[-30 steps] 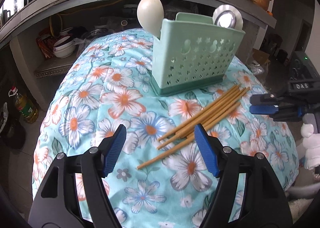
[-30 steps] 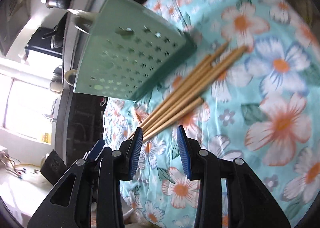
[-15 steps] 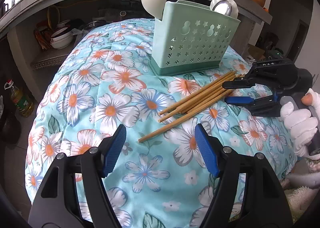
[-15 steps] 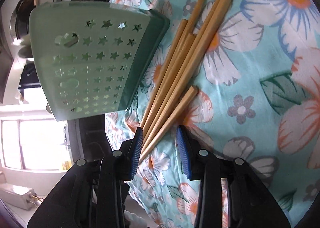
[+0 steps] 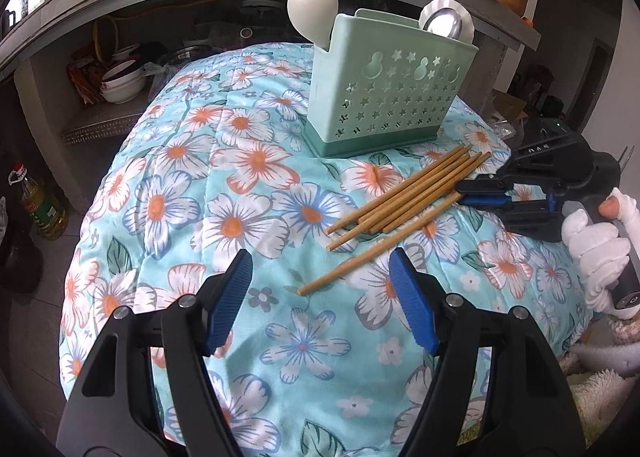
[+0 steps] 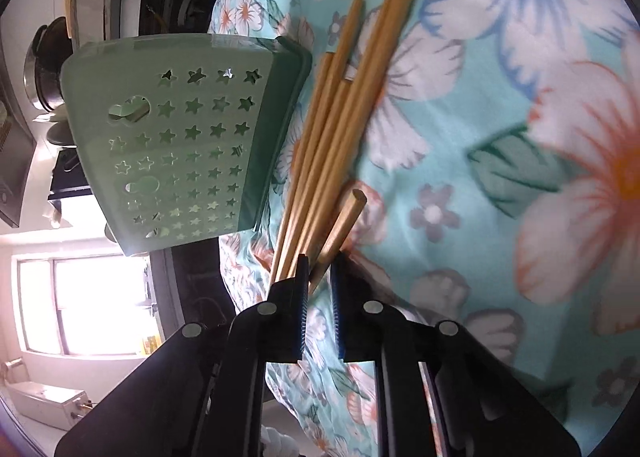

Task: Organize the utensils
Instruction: 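Reach the right gripper to a loose bamboo chopstick and close on it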

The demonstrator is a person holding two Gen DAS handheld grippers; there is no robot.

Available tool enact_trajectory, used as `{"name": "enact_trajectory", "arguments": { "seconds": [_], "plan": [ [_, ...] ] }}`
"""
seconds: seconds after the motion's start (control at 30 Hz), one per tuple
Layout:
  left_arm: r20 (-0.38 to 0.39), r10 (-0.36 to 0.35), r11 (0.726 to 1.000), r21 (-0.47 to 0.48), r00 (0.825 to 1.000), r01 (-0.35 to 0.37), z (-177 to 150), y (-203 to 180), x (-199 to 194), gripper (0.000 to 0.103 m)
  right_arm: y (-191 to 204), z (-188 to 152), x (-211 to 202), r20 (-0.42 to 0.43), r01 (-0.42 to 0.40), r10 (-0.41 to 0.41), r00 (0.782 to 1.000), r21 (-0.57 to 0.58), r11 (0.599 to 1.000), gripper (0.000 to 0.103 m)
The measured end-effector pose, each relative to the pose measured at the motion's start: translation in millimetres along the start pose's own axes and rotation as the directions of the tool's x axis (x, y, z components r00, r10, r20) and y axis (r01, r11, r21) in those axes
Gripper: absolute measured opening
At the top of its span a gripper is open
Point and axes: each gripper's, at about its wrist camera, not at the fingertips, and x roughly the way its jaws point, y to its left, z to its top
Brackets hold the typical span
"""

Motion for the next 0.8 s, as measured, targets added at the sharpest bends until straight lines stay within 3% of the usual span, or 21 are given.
{"name": "enact_trajectory", "arguments": {
  "seconds": [0.17, 0.33, 0.47, 0.6, 0.8],
  "plan": [
    [-0.002, -0.007, 1.0, 0.003, 1.0, 0.007, -0.6, -2.6, 0.2, 0.067, -1.9, -7.1, -29.8, -0.025, 0.071, -0.073, 0.997, -0.084, 0.994, 0.011],
    [-0.002, -0.021, 1.0, 0.02, 1.0, 0.021, -0.9, -8.8, 1.2, 0.067, 3.8, 2.1, -75.7, 0.114, 0.245, -0.229, 0.967, -0.159, 0.957, 0.015],
    [-0.001, -0.026, 0.999, 0.028, 1.0, 0.026, 0.1, -12.7, 1.2, 0.067, 12.7, 6.1, -80.9, 0.204, 0.337, -0.298, 0.933, -0.195, 0.921, 0.019],
    [0.0, -0.021, 0.999, 0.037, 1.0, 0.021, 0.4, -14.5, -0.2, 0.067, 12.7, 8.1, -65.4, 0.217, 0.377, -0.335, 0.917, -0.191, 0.906, 0.02],
    [-0.001, -0.016, 0.999, 0.027, 1.0, 0.016, 0.8, -14.2, -0.8, 0.067, 22.5, 8.5, -52.9, 0.249, 0.379, -0.332, 0.91, -0.175, 0.909, 0.028]
  ]
}}
